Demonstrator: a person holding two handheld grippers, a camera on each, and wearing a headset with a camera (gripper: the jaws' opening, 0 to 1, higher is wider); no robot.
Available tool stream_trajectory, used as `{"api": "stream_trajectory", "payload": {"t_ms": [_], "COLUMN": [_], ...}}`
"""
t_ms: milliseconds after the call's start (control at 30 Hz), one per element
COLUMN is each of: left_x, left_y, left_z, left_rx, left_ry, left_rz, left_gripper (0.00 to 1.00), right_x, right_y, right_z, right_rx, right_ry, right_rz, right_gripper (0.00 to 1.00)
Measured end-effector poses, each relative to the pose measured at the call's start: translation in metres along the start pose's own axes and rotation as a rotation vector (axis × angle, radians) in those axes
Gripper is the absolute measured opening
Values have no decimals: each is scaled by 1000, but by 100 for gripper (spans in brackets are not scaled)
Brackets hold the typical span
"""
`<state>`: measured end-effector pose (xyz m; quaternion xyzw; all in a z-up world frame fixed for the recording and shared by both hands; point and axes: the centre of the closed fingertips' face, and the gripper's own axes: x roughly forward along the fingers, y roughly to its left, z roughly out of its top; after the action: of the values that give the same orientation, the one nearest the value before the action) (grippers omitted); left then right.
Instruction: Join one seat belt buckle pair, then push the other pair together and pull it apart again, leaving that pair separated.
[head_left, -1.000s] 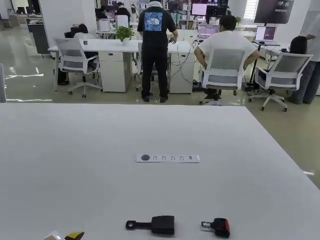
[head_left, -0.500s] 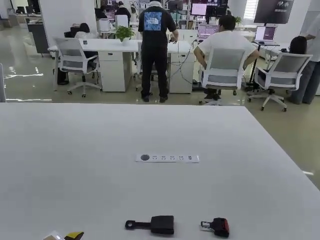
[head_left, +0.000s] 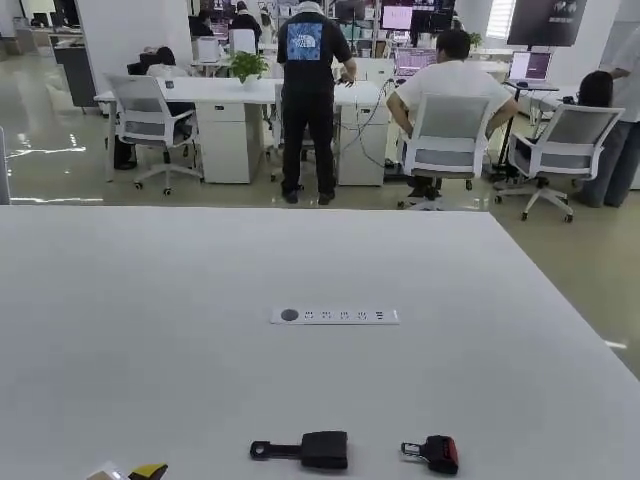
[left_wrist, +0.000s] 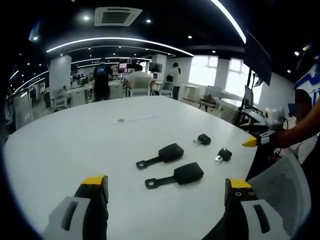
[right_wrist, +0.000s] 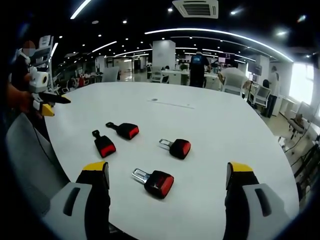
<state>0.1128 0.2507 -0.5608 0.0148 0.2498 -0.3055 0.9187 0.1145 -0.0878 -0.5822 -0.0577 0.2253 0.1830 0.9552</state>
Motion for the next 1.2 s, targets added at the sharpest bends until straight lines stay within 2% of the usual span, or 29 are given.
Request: {"api": "stream_trajectory", "payload": {"t_ms": [367, 767, 900, 1200], "left_x": [2, 3, 2, 2], "left_y": [5, 2, -3, 0], "left_z": [-2, -3, -2, -2], "left_rx": [5, 4, 6, 2], "left_ry": [3, 4, 7, 9], "left_rz": [-1, -5, -7, -6], "left_gripper": [99, 99, 99, 99], "right_x": [3, 3, 3, 5], "right_y": [-3, -2, -2, -3], "right_z": [-3, -5, -4, -7], "right_rx": [0, 2, 2, 2], "right_ry": [1, 3, 4, 7], "right_rz": [2, 1, 1, 4], "right_gripper": [97, 97, 97, 97]}}
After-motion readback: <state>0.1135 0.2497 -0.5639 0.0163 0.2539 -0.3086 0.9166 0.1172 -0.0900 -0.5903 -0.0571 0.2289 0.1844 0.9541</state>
